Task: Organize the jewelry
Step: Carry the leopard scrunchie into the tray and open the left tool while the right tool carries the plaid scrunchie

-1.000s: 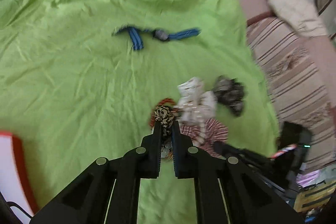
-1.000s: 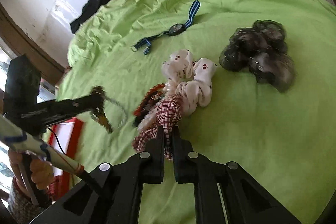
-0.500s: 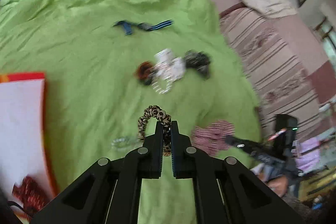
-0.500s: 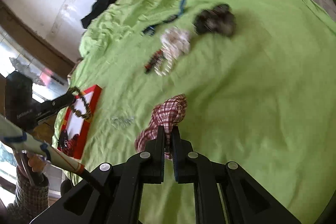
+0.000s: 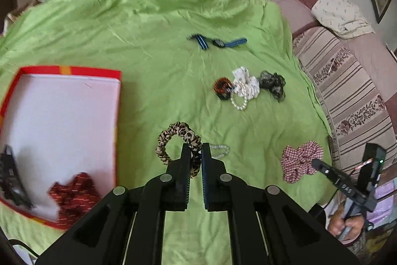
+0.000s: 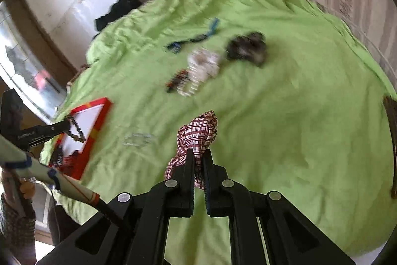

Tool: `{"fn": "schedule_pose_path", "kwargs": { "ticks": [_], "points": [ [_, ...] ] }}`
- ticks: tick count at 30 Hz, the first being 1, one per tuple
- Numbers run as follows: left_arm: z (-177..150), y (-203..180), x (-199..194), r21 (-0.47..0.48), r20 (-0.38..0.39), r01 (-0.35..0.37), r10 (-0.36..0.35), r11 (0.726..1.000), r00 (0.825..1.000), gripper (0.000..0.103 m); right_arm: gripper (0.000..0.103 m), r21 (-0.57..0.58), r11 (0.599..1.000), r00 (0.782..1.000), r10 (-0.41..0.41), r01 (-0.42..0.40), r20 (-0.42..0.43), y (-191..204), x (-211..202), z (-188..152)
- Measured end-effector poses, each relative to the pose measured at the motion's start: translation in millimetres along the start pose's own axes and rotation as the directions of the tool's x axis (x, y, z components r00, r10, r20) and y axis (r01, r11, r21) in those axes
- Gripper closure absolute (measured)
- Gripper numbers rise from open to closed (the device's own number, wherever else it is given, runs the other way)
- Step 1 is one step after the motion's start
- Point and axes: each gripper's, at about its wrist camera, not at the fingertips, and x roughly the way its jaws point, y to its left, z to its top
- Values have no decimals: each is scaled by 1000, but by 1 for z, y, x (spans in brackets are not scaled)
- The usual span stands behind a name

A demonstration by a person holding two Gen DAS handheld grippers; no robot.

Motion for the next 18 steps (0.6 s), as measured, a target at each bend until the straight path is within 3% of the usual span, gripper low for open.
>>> {"fn": "schedule_pose_path", "kwargs": {
  "ticks": [4,9,14,18],
  "points": [
    [4,24,-29,-10,43,-46,46,999,998,97,96,-70,996,998,55,-55,-1,42,2,12],
    [17,86,-54,-70,56,-168,172,983,984,97,96,-143,977,987,153,-159,-51,106,28,31],
    [44,148,-53,-128,31,-274,280,953,959,97,96,-200,943,962,242,-264,-128,187,73,52],
    [68,189,-38,-156,18,-331,338,931,941,97,96,-230,929,953,258,-289,-158,240,117,69]
  ]
}}
